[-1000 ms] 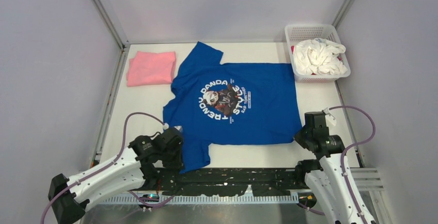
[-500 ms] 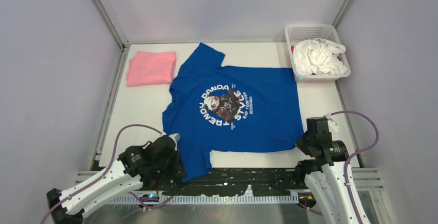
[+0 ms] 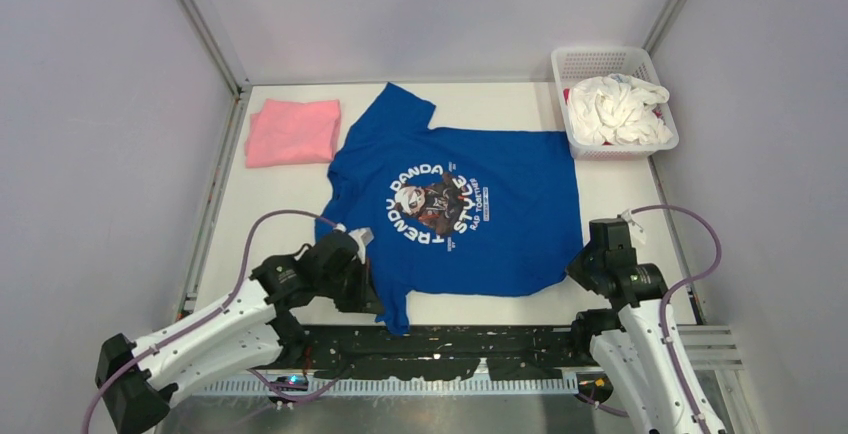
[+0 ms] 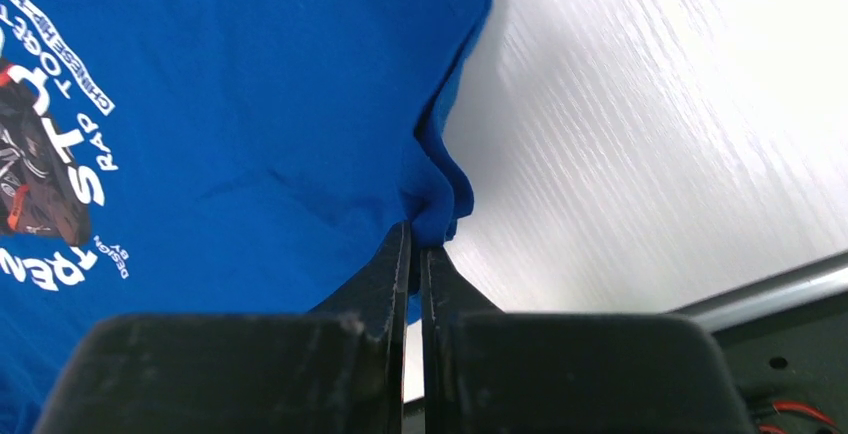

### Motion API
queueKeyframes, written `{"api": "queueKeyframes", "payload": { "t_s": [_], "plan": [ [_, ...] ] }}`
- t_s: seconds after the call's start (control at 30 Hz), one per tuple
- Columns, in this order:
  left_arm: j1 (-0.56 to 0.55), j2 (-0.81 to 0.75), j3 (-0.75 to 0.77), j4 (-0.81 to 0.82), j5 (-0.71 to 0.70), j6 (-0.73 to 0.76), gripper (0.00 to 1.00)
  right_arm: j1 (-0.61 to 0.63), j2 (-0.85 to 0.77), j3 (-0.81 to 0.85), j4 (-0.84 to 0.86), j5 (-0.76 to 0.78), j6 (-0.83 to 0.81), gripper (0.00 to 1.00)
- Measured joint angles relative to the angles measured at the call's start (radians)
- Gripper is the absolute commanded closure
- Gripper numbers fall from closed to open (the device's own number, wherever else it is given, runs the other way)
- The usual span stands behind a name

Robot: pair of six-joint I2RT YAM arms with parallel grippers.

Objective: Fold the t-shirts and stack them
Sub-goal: Fold the flattened tshirt in 1/3 of the way

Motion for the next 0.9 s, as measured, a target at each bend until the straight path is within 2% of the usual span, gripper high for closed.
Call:
{"api": "queueKeyframes", "payload": {
  "t_s": [0.27, 0.53, 0.9],
  "plan": [
    [0.206, 0.178, 0.126, 0.106, 0.013, 0.131, 1.0, 0.0, 0.137, 0.006, 0.165, -0.01, -0.026, 0.95],
    [0.4, 0.31, 0.286, 0.19, 0.029, 0.185, 1.0, 0.0, 0.312, 0.098, 0.275, 0.014, -0.051, 0.95],
    [0.528, 0.509, 0.477, 0.188, 0.019, 0.221, 1.0, -0.001, 0.437, 0.228, 0.333, 0.088, -0.087, 0.95]
  ]
}}
